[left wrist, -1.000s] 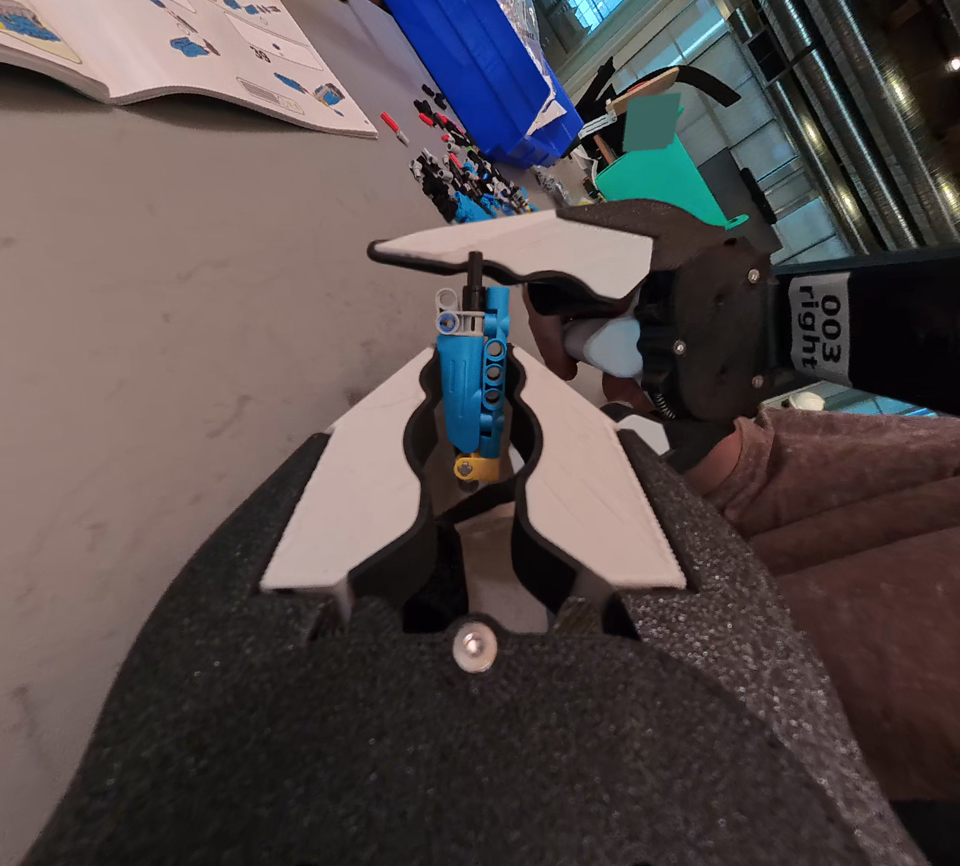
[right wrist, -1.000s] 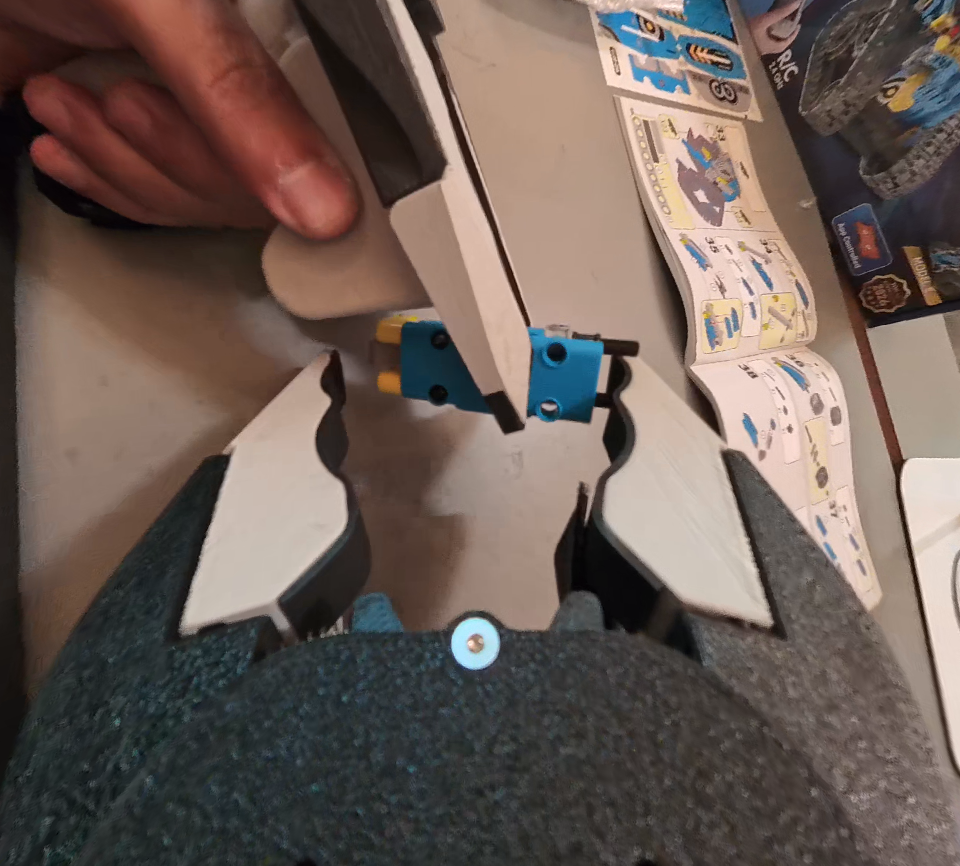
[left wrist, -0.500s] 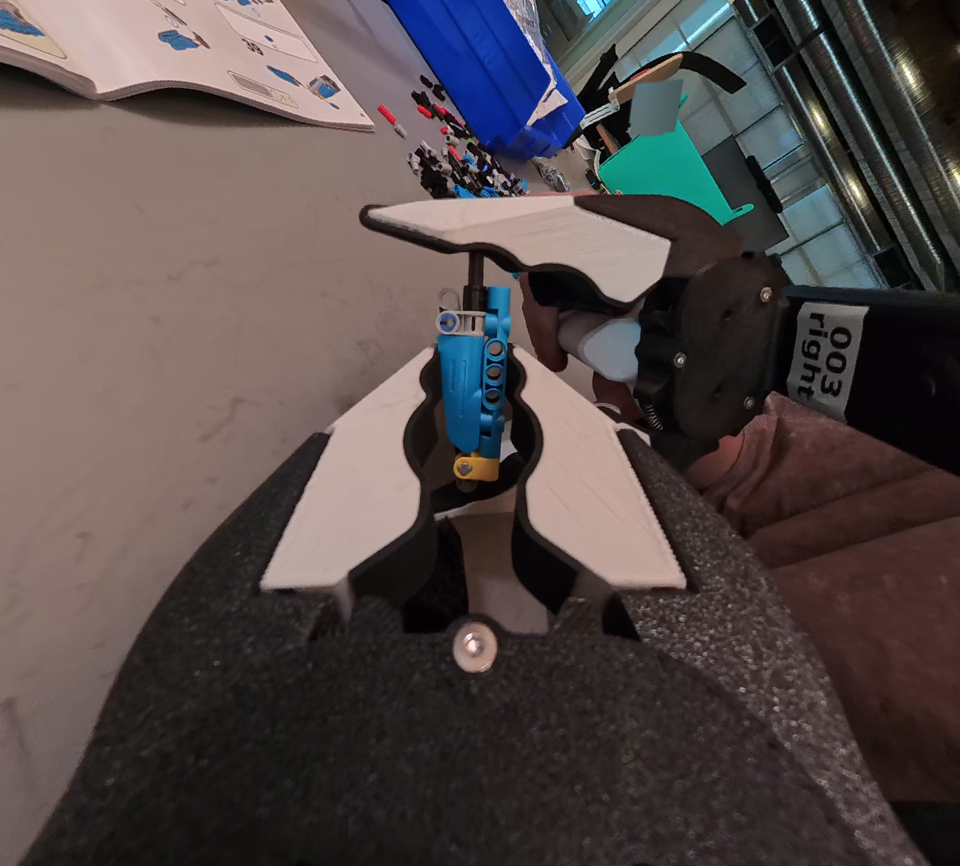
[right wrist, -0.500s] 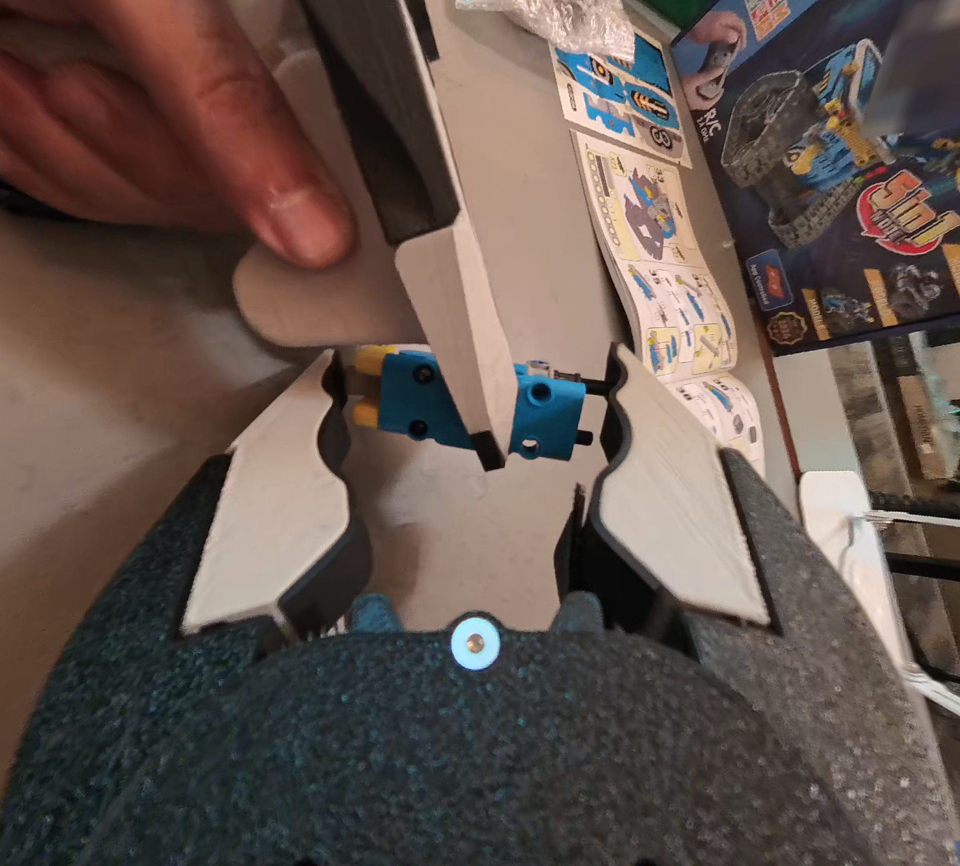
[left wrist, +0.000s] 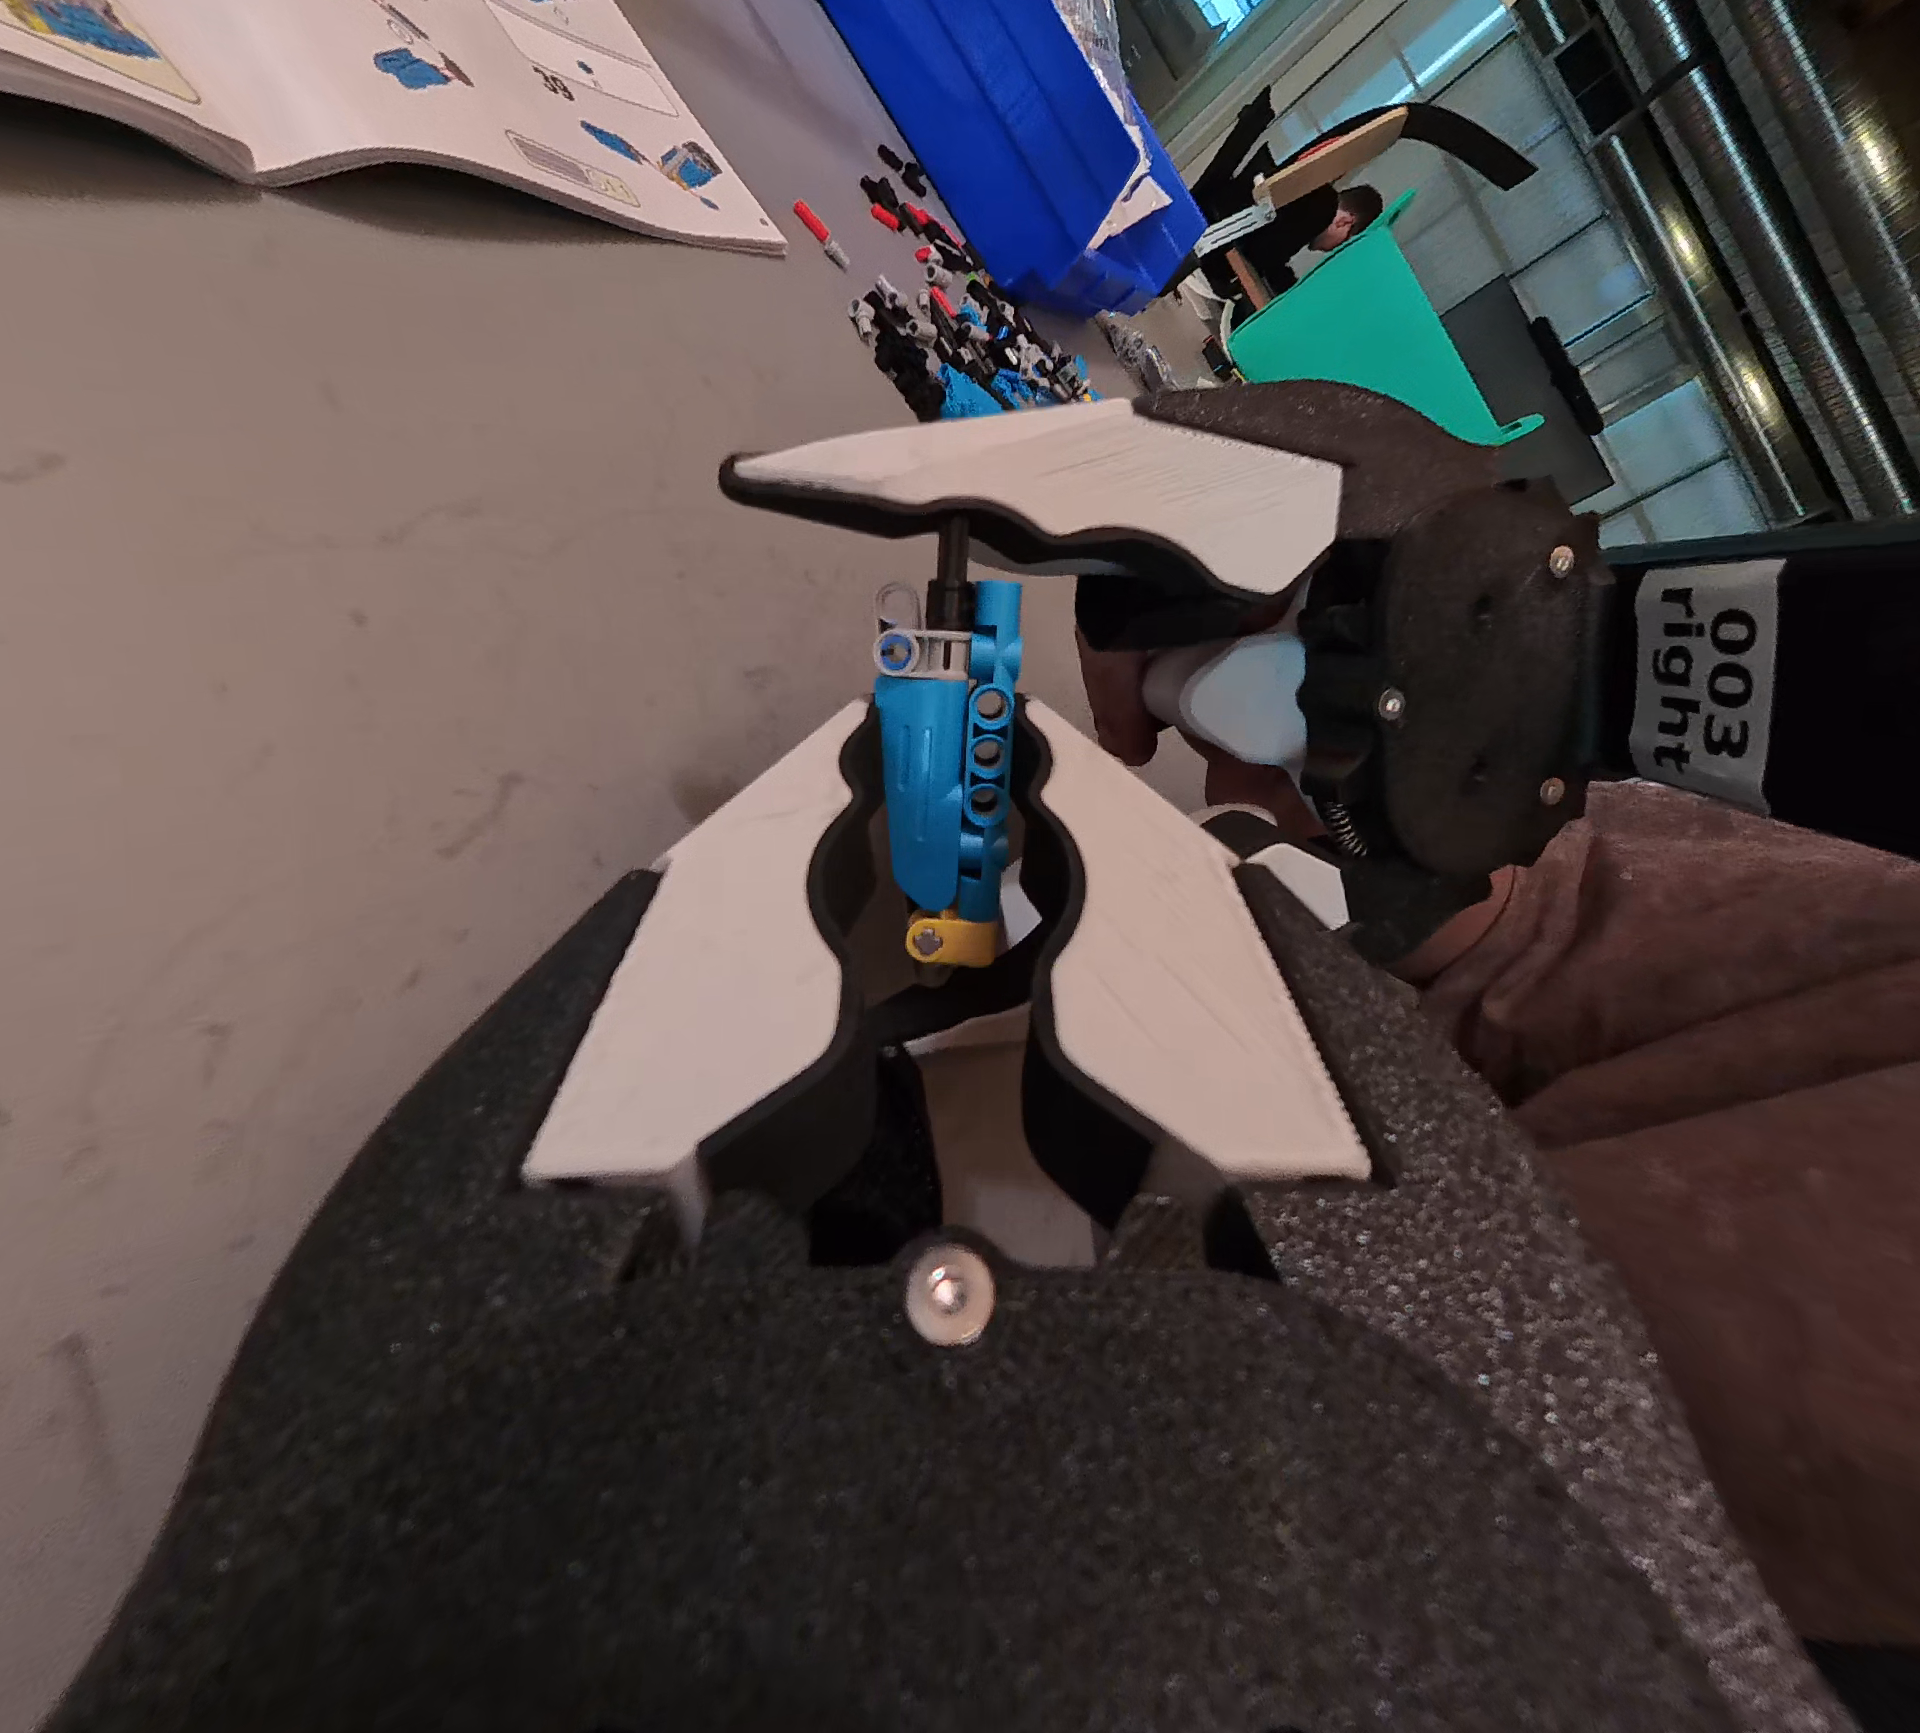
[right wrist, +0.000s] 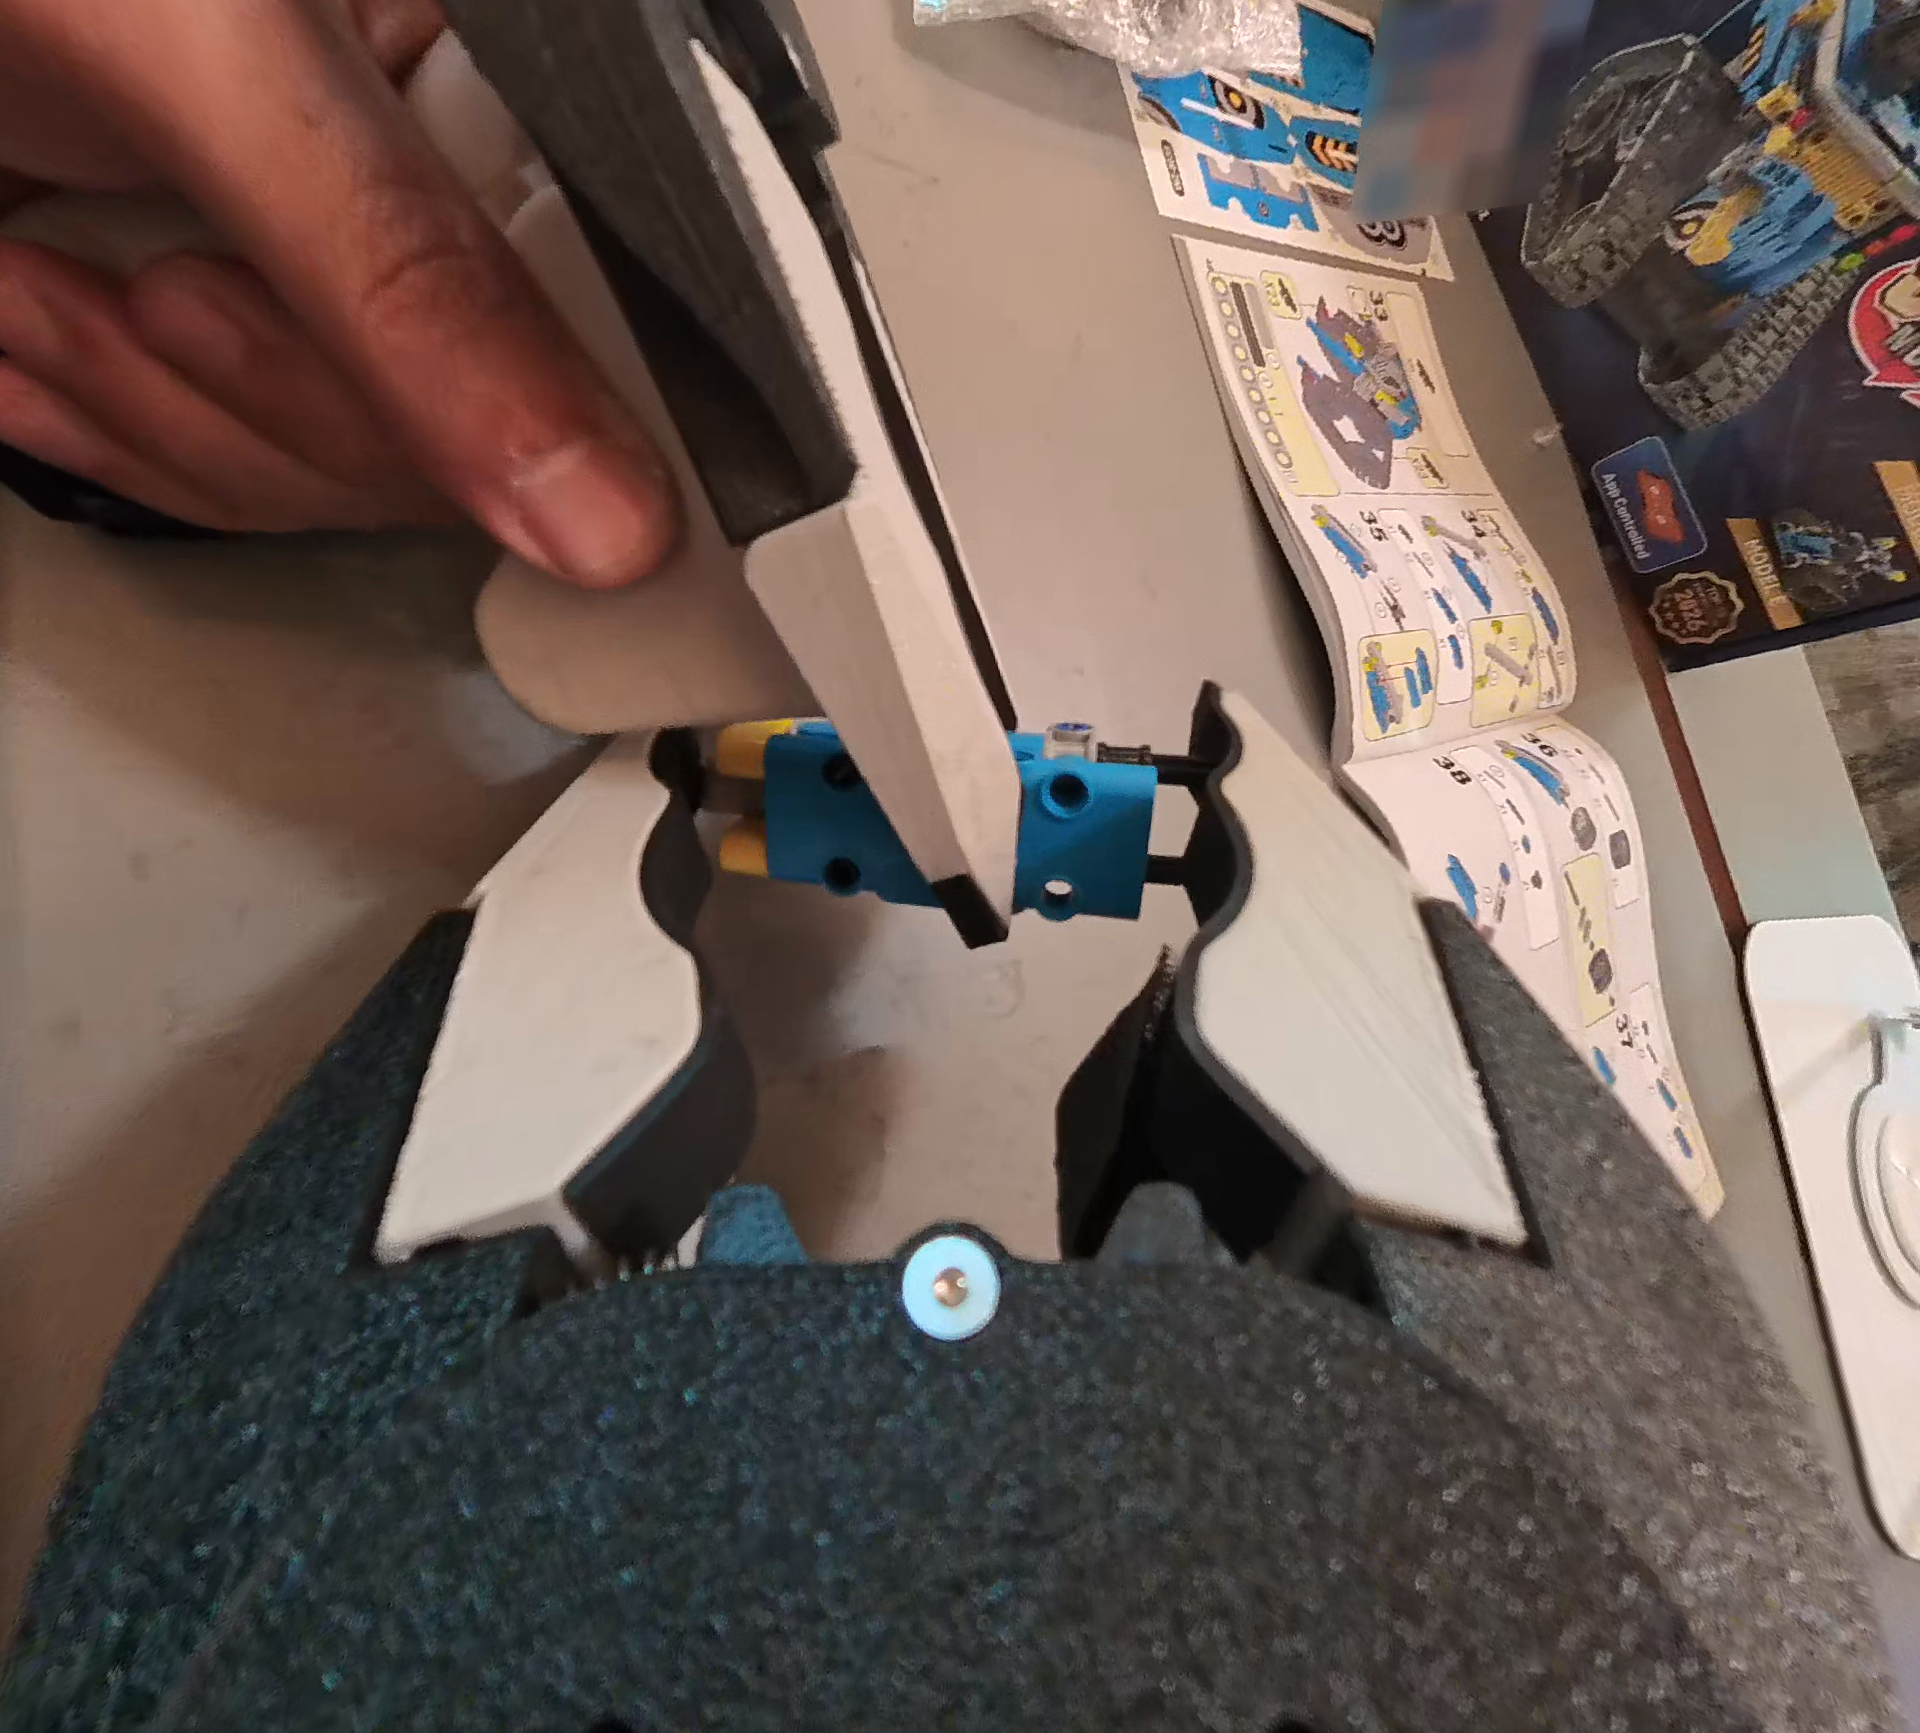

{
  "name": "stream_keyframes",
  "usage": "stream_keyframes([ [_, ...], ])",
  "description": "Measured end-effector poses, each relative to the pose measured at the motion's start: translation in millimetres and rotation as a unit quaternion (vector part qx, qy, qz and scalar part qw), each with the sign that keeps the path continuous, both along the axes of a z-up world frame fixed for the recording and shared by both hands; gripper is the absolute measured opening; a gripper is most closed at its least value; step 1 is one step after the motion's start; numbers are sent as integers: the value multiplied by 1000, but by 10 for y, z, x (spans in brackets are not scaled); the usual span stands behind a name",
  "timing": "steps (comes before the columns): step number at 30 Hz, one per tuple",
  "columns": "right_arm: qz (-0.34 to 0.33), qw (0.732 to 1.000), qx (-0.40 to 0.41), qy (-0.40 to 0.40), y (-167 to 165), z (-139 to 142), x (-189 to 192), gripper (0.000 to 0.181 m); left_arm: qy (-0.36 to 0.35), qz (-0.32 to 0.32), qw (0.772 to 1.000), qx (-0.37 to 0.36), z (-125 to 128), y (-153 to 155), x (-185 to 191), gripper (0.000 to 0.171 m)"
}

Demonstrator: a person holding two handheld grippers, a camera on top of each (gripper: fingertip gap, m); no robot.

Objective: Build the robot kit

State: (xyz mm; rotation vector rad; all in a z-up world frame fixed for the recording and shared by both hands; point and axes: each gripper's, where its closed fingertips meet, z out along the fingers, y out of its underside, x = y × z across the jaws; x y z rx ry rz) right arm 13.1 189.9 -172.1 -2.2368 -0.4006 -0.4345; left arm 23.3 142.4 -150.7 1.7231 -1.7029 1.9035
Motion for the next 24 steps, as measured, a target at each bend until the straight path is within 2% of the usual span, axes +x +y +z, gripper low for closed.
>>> stream_keyframes([
  [6,-6,1000,6,8,8,5,-2,91,-9,4,1000,0,24,8,10,20],
  [9,2,1000,21,-3,6,78,3,92,-22,-2,1000,-11,77,-9,10,22],
  [12,6,999,50,-6,-55,185,30,95,-24,18,999,-12,83,63,35,22],
  [16,-12,996,72,42,-180,269,140,92,-66,47,997,-13,214,202,50,22],
  [19,2,996,91,-4,-174,360,128,85,-81,43,996,-8,256,184,37,22],
  [24,10,997,54,-54,-126,221,93,86,-71,23,997,-14,230,101,24,22],
])
